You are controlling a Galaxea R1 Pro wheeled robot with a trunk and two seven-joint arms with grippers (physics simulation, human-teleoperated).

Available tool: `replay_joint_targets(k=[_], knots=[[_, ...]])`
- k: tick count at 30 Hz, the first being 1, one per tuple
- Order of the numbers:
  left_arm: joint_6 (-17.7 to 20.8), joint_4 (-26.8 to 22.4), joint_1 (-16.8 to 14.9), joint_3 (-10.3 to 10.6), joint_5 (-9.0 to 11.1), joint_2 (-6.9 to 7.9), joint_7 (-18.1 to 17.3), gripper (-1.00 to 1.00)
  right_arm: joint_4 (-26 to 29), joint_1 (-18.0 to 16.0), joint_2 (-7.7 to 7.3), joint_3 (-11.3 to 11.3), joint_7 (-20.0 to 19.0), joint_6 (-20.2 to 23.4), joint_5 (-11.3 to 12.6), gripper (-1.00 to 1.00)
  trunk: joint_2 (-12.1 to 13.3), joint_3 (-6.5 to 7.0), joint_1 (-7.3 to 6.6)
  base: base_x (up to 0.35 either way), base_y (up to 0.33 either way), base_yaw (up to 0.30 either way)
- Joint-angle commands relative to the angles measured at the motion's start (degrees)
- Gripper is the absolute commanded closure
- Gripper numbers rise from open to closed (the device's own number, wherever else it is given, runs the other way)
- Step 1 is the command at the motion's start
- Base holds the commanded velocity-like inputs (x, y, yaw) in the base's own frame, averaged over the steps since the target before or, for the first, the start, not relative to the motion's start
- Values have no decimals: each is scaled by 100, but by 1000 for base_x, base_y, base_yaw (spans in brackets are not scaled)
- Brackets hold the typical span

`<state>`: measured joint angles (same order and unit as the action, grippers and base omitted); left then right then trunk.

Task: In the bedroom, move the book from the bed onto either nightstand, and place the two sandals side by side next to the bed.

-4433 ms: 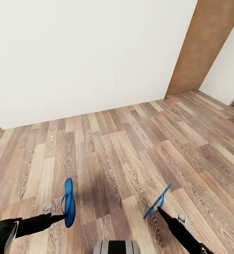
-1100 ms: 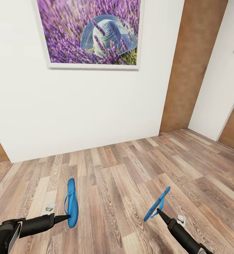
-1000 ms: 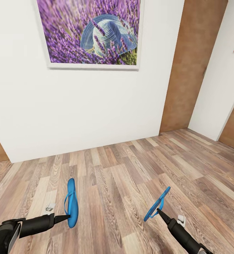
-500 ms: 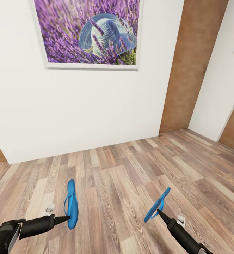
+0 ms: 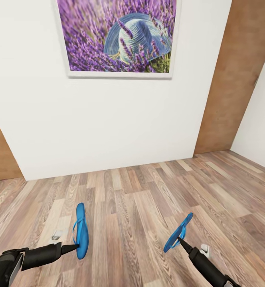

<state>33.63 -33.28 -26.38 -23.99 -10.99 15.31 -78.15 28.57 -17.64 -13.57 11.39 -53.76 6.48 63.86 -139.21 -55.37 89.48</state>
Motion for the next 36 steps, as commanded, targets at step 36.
replay_joint_targets(k=[36], knots=[[58, -3, -7, -36, -59, 24, -44, 100, 8, -3, -6, 30, 58, 55, 65, 100, -2, -6, 0, 77, 0, 267]])
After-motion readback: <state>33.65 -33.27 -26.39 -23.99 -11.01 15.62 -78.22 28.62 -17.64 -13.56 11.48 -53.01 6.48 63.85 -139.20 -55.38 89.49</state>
